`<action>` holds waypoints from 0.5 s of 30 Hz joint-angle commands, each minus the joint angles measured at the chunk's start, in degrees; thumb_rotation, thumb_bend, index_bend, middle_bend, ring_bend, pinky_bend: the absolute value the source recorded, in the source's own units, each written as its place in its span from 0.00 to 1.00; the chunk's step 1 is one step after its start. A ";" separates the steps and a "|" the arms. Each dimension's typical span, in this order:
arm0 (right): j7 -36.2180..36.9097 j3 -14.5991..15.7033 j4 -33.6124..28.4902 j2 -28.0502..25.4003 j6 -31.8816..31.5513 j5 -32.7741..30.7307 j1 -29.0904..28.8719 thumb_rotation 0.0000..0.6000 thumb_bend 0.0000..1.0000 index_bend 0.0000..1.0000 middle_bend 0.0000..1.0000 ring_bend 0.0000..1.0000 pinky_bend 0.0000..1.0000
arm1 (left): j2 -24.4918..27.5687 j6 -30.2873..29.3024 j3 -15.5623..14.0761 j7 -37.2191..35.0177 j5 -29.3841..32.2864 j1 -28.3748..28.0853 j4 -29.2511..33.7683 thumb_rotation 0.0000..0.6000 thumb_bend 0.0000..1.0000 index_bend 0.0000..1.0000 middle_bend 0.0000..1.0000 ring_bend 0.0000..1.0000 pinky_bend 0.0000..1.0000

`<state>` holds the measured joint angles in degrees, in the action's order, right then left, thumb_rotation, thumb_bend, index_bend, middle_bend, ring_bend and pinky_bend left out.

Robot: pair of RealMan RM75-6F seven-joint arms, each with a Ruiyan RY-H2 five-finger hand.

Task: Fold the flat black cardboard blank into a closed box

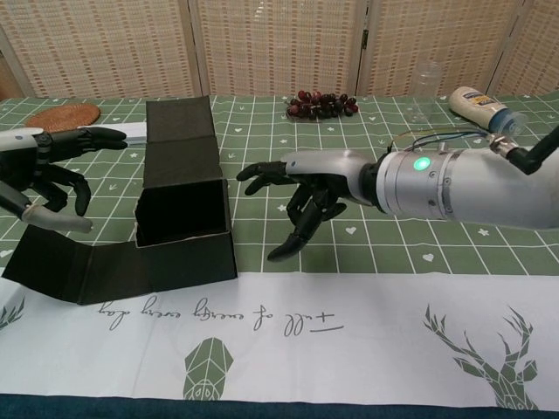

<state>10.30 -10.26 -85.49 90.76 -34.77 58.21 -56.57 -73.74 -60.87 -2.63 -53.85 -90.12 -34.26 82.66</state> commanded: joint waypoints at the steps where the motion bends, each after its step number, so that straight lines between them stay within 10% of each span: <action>1: -1.12 -0.85 0.73 2.47 -0.24 -3.47 -0.53 1.00 0.00 0.00 0.06 0.74 1.00 | 0.10 -0.27 0.01 -0.25 -0.06 0.22 0.00 1.00 0.15 0.00 0.00 0.53 0.81; 15: -4.53 -2.67 7.83 10.64 -2.63 -7.35 -1.57 1.00 0.00 0.00 0.06 0.74 1.00 | 0.60 -1.63 -0.20 -2.13 -0.90 1.22 -0.79 1.00 0.15 0.00 0.00 0.54 0.81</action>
<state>5.88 -12.75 -77.98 101.08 -37.25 50.99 -58.17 -73.15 -62.48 -2.82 -55.96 -91.00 -33.06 81.90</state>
